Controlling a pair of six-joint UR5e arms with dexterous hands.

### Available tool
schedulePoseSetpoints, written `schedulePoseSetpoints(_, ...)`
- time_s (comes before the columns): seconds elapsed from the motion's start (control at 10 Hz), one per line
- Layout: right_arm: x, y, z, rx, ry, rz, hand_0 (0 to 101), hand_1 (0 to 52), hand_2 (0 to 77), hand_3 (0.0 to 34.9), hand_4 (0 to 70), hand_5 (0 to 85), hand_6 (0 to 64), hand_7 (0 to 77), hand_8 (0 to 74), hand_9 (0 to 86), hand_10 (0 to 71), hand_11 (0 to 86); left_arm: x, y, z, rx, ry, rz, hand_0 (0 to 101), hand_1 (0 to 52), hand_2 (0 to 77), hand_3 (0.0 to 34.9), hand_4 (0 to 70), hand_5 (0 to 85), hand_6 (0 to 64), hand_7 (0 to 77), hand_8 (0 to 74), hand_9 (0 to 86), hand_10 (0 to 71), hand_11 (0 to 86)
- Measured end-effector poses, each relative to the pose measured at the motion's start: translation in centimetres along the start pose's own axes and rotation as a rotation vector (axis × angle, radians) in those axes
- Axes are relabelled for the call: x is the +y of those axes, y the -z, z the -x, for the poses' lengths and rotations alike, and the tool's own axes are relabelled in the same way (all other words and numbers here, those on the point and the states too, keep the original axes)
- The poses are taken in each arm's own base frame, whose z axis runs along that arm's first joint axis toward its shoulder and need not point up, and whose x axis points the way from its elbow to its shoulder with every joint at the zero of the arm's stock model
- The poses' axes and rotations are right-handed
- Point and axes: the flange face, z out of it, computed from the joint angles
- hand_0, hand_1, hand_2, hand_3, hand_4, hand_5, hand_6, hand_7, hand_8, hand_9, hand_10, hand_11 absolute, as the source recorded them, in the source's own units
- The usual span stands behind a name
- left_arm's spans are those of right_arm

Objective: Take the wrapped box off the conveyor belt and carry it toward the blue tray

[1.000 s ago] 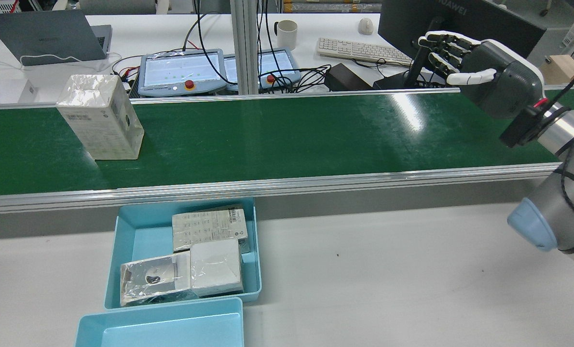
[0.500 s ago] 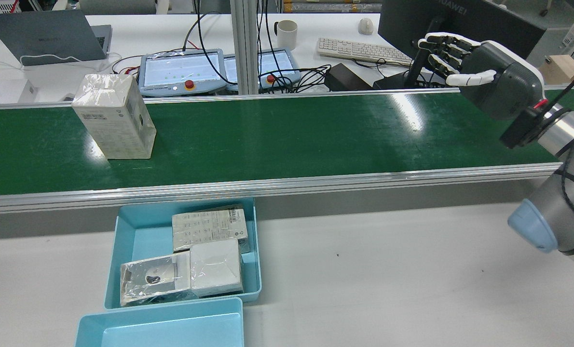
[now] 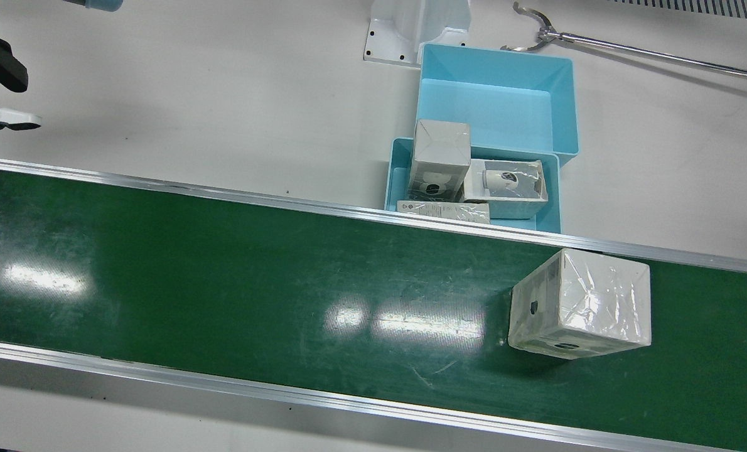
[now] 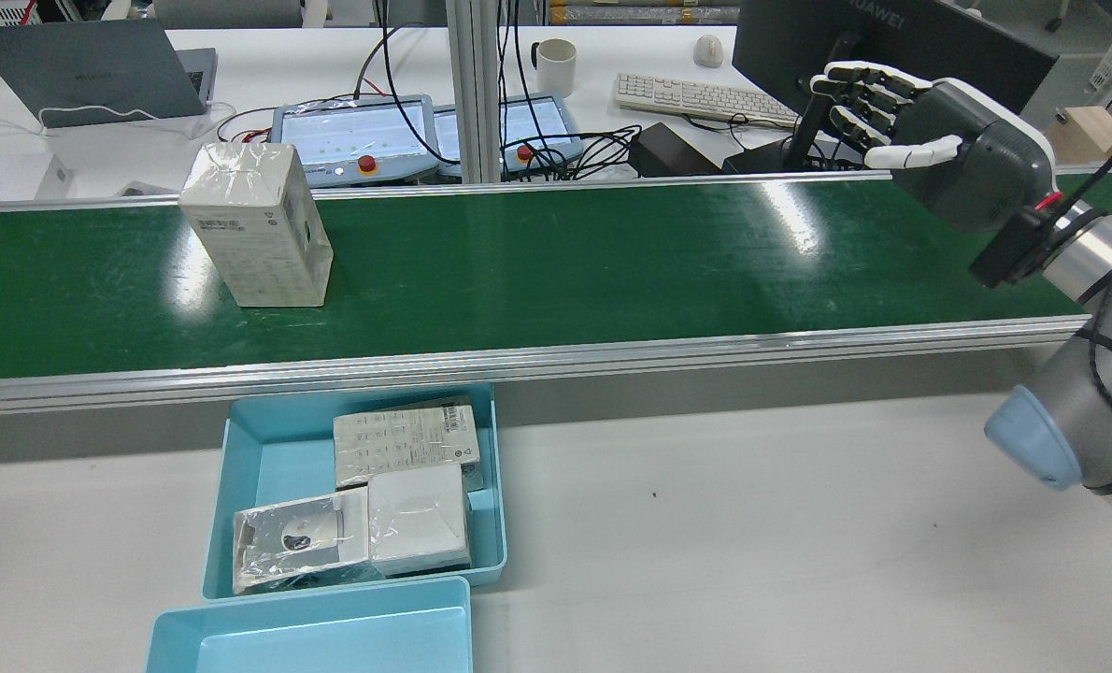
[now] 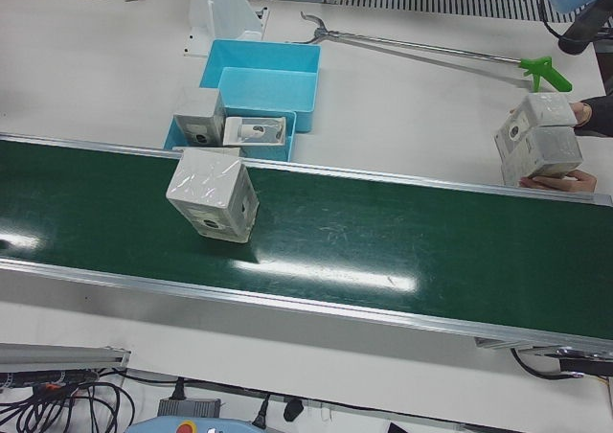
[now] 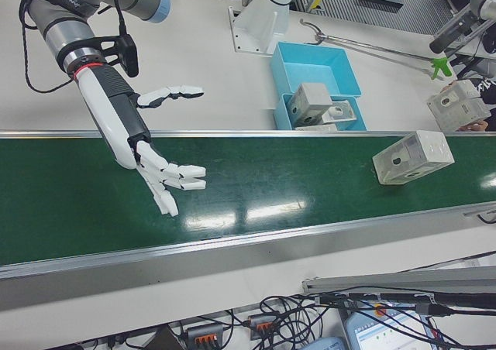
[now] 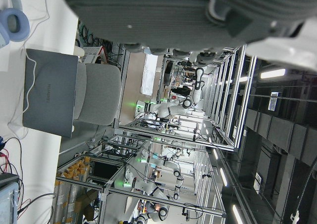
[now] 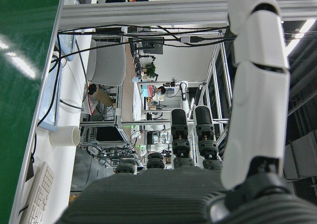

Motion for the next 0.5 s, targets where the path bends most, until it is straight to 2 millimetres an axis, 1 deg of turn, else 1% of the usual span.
schedulePoseSetpoints(0.1, -0.01, 0.00, -0.02, 0.000, 0.000, 0.000, 48, 13.1, 15.8, 4.6, 13.6, 23.5, 4.9, 21.3, 0.5, 6.0, 1.1, 2.7, 0.00, 0.00, 0.00, 0.000, 0.000, 0.000, 0, 0.0, 1.1, 0.0, 0.0, 1.1, 0.0, 0.5, 0.5, 0.0, 0.5, 0.0)
schedulePoseSetpoints(0.2, 0.00, 0.00, -0.01, 0.000, 0.000, 0.000, 48, 13.1, 14.7, 5.4, 14.2, 24.0, 4.9, 21.3, 0.5, 6.0, 1.1, 2.2, 0.00, 0.00, 0.00, 0.000, 0.000, 0.000, 0, 0.0, 1.1, 0.0, 0.0, 1.1, 0.0, 0.5, 0.5, 0.0, 0.5, 0.5)
schedulePoseSetpoints(0.4, 0.00, 0.02, 0.16, -0.003, 0.001, 0.000, 48, 13.1, 14.7, 5.3, 15.3, 24.0, 4.9, 21.8, 0.5, 6.0, 0.5, 2.2, 0.00, 0.00, 0.00, 0.000, 0.000, 0.000, 0, 0.0, 1.1, 0.0, 0.0, 1.1, 0.0, 0.5, 0.5, 0.0, 0.5, 0.0)
schedulePoseSetpoints(0.5, 0.00, 0.03, 0.28, -0.006, 0.001, 0.000, 48, 13.1, 14.7, 5.4, 14.7, 24.0, 4.9, 21.8, 0.5, 6.0, 0.5, 2.2, 0.00, 0.00, 0.00, 0.000, 0.000, 0.000, 0, 0.0, 0.5, 0.0, 0.0, 1.1, 0.0, 0.5, 0.5, 0.0, 0.5, 0.0)
